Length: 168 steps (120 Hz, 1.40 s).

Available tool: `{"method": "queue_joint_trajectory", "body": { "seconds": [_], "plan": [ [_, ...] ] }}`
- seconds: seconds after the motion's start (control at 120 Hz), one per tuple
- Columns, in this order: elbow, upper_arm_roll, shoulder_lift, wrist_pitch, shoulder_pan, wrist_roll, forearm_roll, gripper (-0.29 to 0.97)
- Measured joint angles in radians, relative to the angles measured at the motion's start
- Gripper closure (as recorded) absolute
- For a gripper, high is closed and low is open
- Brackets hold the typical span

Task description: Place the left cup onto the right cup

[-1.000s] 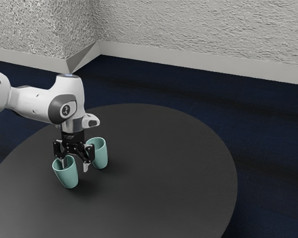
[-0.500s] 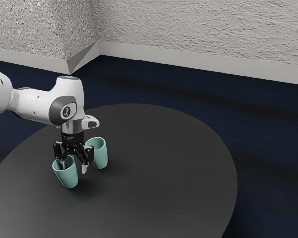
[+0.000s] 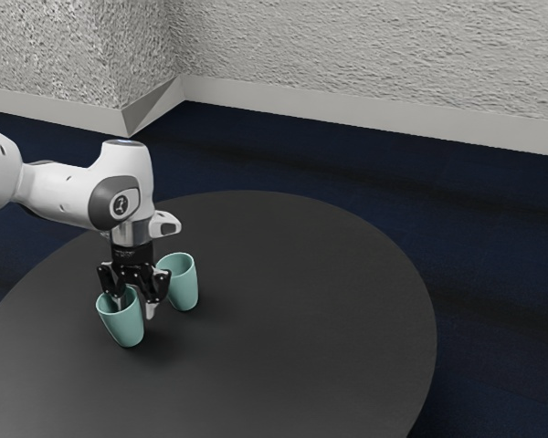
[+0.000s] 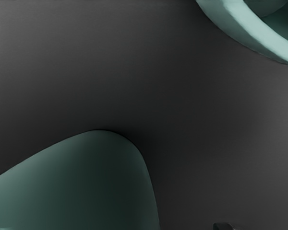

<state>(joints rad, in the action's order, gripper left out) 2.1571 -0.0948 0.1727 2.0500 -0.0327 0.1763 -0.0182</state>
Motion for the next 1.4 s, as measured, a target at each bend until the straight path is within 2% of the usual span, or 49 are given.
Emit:
{"method": "queue_joint_trajectory", "body": {
  "seconds": [0.775,1.4],
  "plan": [
    [0.005,-0.015,-0.007,0.002,-0.001,-0.004,0.013,0.48],
    [0.005,-0.017,-0.009,0.003,-0.001,-0.008,0.014,0.62]
  ]
}}
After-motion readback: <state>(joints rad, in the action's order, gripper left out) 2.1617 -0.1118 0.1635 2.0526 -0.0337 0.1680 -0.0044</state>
